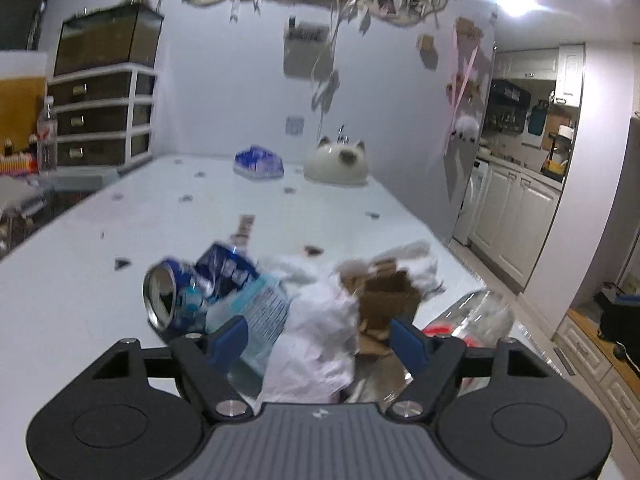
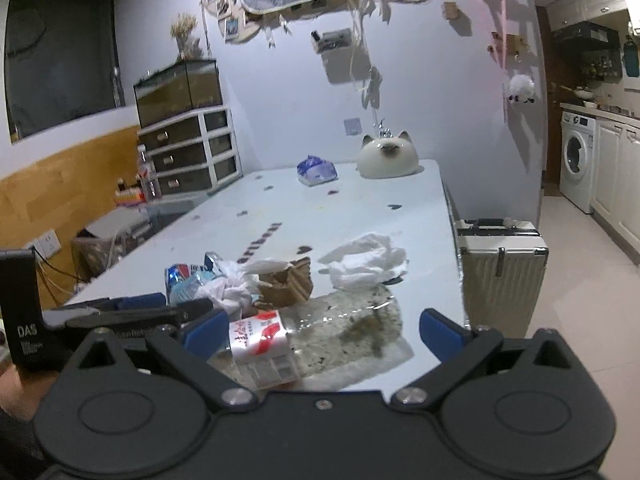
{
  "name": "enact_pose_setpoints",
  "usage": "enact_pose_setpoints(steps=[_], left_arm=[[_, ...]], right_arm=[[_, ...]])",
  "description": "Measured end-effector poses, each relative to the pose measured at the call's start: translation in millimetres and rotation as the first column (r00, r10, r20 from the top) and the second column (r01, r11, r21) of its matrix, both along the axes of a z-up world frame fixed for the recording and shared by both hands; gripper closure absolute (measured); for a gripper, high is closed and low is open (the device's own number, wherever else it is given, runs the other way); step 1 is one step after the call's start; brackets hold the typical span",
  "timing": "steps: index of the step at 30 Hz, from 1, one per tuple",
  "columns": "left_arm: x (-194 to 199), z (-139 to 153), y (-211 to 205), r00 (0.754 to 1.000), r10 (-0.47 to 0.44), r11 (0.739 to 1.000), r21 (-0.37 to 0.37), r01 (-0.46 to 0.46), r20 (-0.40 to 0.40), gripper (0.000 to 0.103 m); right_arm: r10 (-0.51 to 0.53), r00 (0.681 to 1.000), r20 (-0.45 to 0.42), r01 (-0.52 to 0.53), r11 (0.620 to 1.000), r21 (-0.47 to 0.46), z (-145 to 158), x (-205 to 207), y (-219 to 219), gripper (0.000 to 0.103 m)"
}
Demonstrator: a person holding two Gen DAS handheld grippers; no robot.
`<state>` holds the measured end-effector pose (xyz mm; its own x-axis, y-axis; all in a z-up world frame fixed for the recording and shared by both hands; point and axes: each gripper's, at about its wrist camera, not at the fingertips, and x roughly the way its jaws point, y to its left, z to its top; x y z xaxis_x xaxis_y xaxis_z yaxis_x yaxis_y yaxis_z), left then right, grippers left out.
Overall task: Collect trash
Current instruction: 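Grasp the white plastic bag with the left tool while the right tool grasps the clear bottle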
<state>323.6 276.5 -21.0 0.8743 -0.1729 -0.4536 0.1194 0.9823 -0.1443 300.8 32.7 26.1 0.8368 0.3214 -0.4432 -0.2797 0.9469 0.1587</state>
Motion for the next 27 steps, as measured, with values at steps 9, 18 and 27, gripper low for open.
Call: enact_pose_setpoints(steps=[9,18,27], left_arm=[[8.6,-25.6,10.0,0.99,-0.11,0.991,-0.087,0.102,-0.093,0.052],[-19.2,-32.7,-25.6,0.96,-0.268,0.961,-0.097,0.26,-0.085,0.062],[-49.9,-33.2,-50.9,0.946,-0.317,0.944,-0.114,0.309,-0.061,0.068]], right_arm=[[-0.063,0.991,-0.114,0.074,0.993,0.096,-28.2,25.3,12.0,0.002],[-0.186,0.963,-0.194,0.219,0.961,0.168,-43.5,33.4,-16.2,0.004],[-0.166,0.956,-0.242,0.202,0.97,0.134,-49.8,22.2,-21.0,0.006]])
